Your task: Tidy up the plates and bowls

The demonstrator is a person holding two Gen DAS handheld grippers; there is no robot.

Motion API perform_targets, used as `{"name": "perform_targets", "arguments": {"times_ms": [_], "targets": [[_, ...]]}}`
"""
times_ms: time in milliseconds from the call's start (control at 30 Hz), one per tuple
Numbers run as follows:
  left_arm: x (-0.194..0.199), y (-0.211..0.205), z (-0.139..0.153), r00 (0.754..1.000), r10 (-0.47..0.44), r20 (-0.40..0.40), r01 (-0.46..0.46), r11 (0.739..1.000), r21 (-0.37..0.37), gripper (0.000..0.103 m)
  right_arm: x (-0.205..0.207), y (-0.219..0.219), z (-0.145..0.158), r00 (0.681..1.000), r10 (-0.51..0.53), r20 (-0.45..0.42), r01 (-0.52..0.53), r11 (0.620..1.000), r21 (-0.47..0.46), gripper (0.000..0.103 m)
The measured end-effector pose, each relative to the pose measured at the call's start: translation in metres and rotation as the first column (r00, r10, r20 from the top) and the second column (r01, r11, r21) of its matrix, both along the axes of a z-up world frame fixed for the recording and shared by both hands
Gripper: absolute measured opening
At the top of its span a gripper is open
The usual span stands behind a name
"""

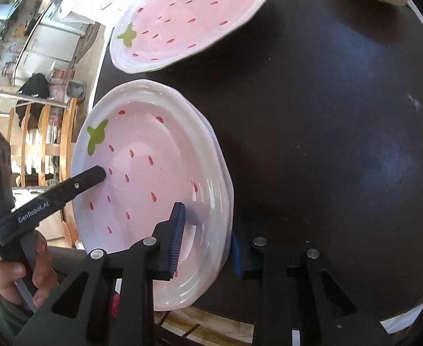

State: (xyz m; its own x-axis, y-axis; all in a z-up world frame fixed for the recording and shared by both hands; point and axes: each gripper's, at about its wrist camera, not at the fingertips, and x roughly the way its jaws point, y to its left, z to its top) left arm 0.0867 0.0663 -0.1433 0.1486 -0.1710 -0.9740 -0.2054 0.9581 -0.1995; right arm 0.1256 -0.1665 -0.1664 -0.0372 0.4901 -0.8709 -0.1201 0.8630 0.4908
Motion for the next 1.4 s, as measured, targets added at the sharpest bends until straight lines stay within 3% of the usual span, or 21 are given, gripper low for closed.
{"name": "perform_targets", "arguments": {"times_ms": [167, 633, 933, 1033, 1167, 1233, 1267, 1367, 1400], "targets": [[0.000, -0.017, 0.002, 0.999, -0.035, 0.000, 0.035, 0.999, 0.004, 0.034, -0.001, -0.014, 0.002, 1.000, -0.020, 0.009, 0.020, 1.000, 0.018, 0.026], [0.033, -0.092, -0.002, 0.990, -0.136, -0.020, 0.136, 0.991, -0.019, 0.032, 0.006, -0.095, 0.008, 0.976, -0.212, 0.044, 0.214, 0.976, -0.038, 0.023], [0.039, -0.097, -0.002, 0.993, -0.118, -0.020, 0.117, 0.992, -0.037, 0.033, 0.007, -0.106, 0.006, 0.961, -0.276, 0.034, 0.277, 0.960, -0.033, 0.023], [0.034, -0.090, 0.004, 0.994, -0.106, -0.014, 0.106, 0.994, -0.001, 0.033, 0.009, -0.120, 0.012, 0.945, -0.326, 0.036, 0.328, 0.944, -0.034, 0.024], [0.033, -0.069, 0.018, 0.999, -0.050, 0.016, 0.050, 0.998, 0.033, 0.052, 0.010, -0.132, 0.035, 0.911, -0.402, 0.088, 0.408, 0.911, -0.065, 0.026], [0.038, -0.060, 0.028, 0.999, -0.020, 0.047, 0.018, 0.998, 0.053, 0.059, 0.015, -0.135, 0.046, 0.898, -0.428, 0.097, 0.433, 0.901, -0.034, 0.027], [0.041, -0.055, 0.033, 0.998, -0.010, 0.064, 0.005, 0.998, 0.067, 0.064, 0.019, -0.134, 0.051, 0.895, -0.437, 0.089, 0.439, 0.899, -0.006, 0.029], [0.052, -0.048, 0.044, 0.996, 0.007, 0.094, -0.016, 0.996, 0.093, 0.070, 0.028, -0.133, 0.065, 0.886, -0.453, 0.101, 0.451, 0.891, 0.043, 0.065], [0.055, -0.047, 0.046, 0.995, 0.010, 0.099, -0.020, 0.995, 0.100, 0.070, 0.030, -0.132, 0.068, 0.883, -0.454, 0.117, 0.453, 0.891, 0.043, 0.067]]}}
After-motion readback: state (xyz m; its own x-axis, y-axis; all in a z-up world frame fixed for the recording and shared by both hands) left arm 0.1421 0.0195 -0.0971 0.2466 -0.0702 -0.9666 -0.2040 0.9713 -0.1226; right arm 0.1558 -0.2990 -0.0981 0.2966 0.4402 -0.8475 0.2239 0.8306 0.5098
